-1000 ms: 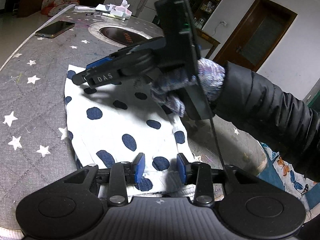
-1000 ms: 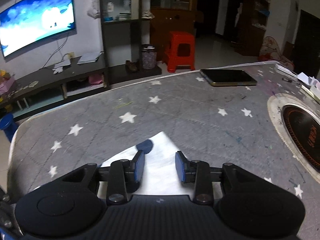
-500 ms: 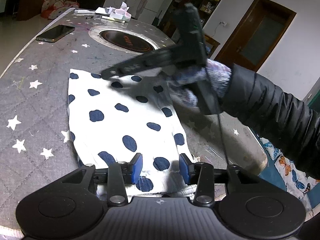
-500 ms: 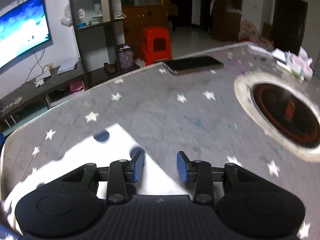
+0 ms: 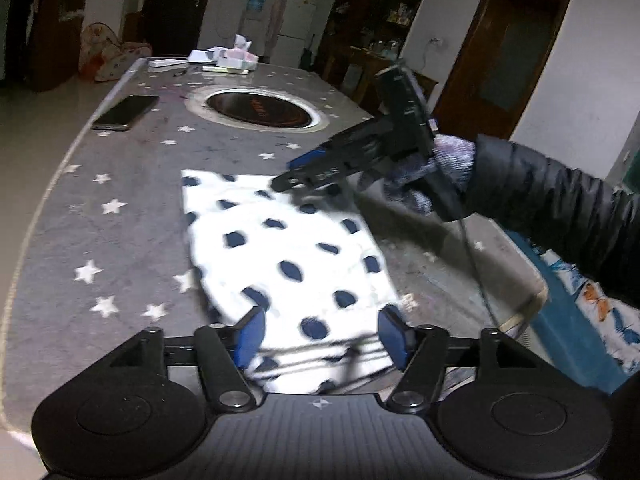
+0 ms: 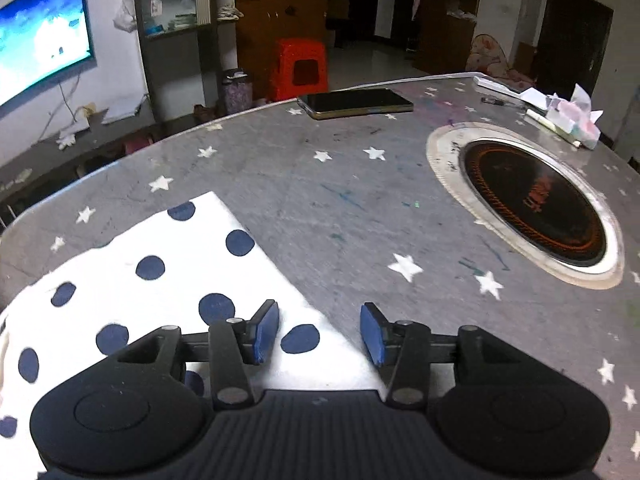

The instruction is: Fold clothes

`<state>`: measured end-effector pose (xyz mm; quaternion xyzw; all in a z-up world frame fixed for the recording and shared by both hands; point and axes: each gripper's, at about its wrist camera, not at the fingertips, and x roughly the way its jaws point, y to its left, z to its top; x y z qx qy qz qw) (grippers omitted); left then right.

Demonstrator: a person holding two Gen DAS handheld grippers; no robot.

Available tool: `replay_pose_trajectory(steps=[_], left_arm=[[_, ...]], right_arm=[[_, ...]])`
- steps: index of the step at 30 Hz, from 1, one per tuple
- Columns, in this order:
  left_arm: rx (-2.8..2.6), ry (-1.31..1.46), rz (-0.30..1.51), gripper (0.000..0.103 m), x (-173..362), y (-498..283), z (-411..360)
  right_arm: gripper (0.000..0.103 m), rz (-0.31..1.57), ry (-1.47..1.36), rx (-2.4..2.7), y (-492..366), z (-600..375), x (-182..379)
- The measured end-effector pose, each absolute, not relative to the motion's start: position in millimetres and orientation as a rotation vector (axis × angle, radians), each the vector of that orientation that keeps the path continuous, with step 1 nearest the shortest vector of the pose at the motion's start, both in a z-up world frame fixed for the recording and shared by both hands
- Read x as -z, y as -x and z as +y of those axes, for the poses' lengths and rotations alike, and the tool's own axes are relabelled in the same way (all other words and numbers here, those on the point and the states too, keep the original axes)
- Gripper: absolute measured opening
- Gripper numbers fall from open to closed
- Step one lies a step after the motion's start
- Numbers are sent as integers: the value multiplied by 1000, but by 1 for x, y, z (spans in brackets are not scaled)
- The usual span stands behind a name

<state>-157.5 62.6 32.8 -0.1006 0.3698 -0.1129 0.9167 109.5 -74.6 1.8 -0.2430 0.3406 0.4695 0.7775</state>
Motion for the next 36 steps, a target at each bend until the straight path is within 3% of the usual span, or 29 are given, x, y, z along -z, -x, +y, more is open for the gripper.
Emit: replay_pose_trajectory(steps=[4,17,36], left_arm=[[207,200,793,74,-23,158,68],[167,118,831,74,1,144,71],[118,-17,763,69,14,50,85]], right_arm=[[51,729,557,-962,-107,-86,-3],[51,722,578,-753,-95,-153,-5],[51,721,470,-543,-61,-232,-7]])
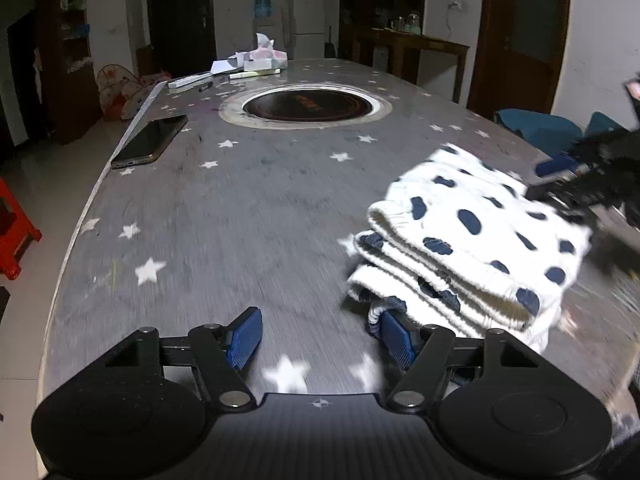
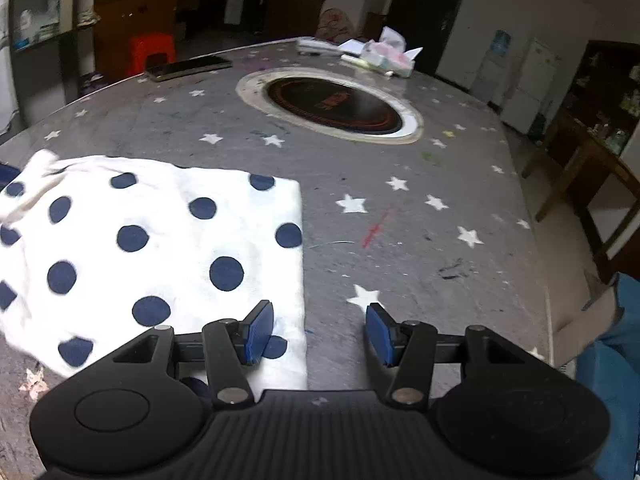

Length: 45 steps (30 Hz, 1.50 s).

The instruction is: Fold clothes

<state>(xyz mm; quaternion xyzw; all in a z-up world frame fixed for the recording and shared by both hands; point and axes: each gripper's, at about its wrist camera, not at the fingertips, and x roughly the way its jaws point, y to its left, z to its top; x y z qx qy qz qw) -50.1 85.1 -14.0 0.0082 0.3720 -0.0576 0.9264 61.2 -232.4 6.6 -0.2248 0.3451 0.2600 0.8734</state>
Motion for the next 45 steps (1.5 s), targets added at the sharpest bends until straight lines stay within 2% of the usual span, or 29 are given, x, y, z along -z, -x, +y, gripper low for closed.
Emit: replay_pose_trajectory(steps=[7,13,23,29,32,39,45], left_arm=[[102,56,779,70,10,50,99],[52,195,769,74,1,63,112],[75,442,765,92,-14,63,106],[95,607,803,96,-14,55,100],[93,693,833,97,-9,52,97],[73,842,867,97,1,54,95],[76,960,887,98,9,59,95]], right_arm=[[51,563,507,-693,-17,-221,-39],[52,479,592,-944,26,-184,-49],[52,421,821,-1188,75,-125,-24],[51,384,921,-1199,89,-110,-3],[49,359,936,-1185,92,-109,2],[29,368,830,-1187,88,-116,-6],[25,368,702,-1163,76,-126,-23]])
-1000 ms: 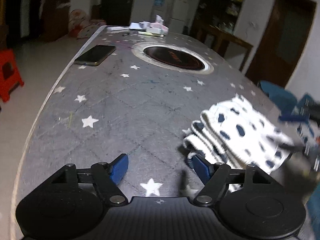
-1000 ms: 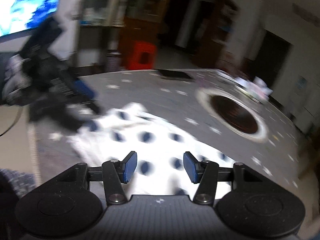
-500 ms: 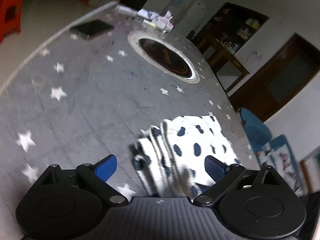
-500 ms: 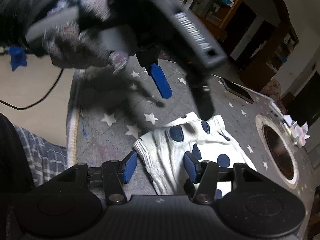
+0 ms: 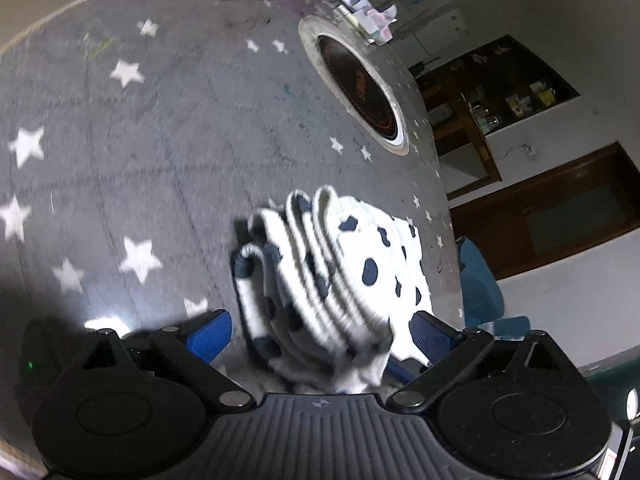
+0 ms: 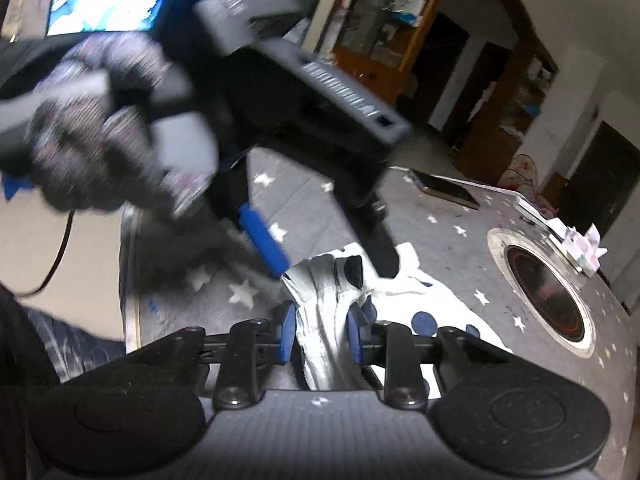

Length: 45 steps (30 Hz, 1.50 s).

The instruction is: Fold clothes

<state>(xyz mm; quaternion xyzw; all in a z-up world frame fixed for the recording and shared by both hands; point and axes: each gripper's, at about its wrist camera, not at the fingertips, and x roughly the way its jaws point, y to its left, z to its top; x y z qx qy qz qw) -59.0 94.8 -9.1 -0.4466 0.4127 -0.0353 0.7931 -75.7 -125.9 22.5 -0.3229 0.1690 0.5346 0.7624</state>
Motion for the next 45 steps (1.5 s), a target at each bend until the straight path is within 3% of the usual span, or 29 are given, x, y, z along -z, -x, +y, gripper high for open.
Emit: replay_pose_trajectory(steps=[10,17,22,27,45], left_arm=[[82,1153,862,97,24,48,90],[97,1187,845,87,31,42,90],[98,1173,848,65,36,40,89],[87,1170,864,35,43,43,93],[97,1153,860,34,44,41,96]], right_arm=[[23,359,616,-1145,71,-137,-32],[24,362,659,-1192,74,-134,-23],[26,370,677,-1211,74,-131,-18],[32,409,650,-1215,72,-134,-16],[33,584,401,-980,-14,-168,-26]])
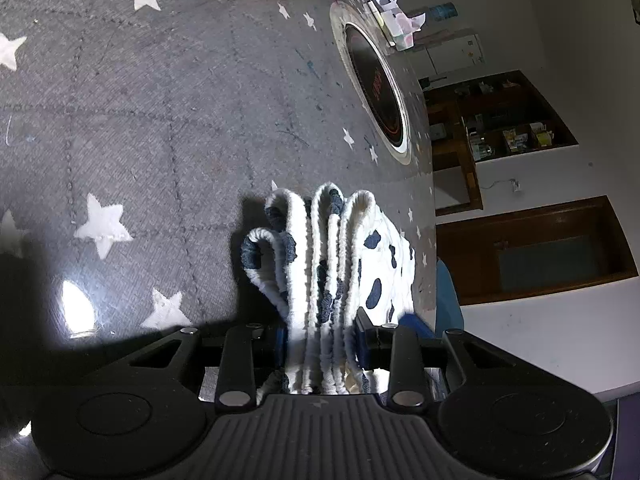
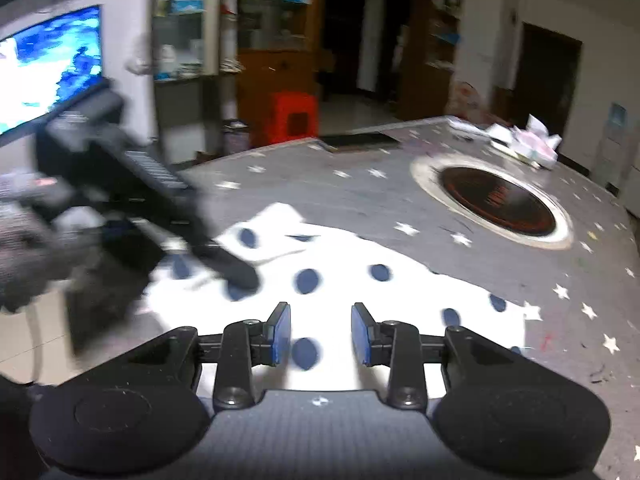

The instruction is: Fold clothes

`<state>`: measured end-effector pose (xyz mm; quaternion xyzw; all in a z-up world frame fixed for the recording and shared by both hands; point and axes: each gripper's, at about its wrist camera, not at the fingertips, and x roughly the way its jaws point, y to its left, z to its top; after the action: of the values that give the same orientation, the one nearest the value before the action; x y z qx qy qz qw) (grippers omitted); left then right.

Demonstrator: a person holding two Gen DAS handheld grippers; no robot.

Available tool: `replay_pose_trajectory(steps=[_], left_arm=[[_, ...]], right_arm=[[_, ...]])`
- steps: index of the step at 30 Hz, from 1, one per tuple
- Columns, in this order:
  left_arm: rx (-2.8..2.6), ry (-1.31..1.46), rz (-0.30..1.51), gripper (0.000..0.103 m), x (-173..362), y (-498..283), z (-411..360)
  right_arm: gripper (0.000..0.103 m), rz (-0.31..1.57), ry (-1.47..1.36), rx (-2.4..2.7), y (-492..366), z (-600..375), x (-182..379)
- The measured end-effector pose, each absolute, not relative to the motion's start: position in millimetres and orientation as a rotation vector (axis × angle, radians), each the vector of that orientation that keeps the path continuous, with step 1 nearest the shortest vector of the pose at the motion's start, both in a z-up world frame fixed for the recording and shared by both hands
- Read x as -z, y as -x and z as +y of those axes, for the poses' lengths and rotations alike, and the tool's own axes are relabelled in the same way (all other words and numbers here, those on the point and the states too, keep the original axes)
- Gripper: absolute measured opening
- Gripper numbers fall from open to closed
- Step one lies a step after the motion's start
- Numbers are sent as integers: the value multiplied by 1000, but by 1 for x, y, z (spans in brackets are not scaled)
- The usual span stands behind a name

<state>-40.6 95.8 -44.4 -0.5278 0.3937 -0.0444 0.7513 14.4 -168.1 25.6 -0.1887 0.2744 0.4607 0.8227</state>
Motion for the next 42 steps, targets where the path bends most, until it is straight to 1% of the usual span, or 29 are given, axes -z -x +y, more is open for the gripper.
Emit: replay_pose_trajectory(steps=[7,18,26,30,36,42], left_arm=[[100,1155,863,34,44,39,98],[102,1152,864,34,44,42,100],[97,1140,867,34,42,40,100],[89,1133,868,34,41,38,100],[81,1117,874,34,39,34,101],[70,1093,887,34,36,27,100]], right_arm=[[33,624,363,-905,-63,-159,-12],[33,686,297,-704,-112,-201,-4],[33,678,352,-798,-70,-222,-18],[33,686,383,-828,-37,-235,-17],[33,673,503,-797,6,-257,-10],[33,682,461,-759,14,-272,-19]])
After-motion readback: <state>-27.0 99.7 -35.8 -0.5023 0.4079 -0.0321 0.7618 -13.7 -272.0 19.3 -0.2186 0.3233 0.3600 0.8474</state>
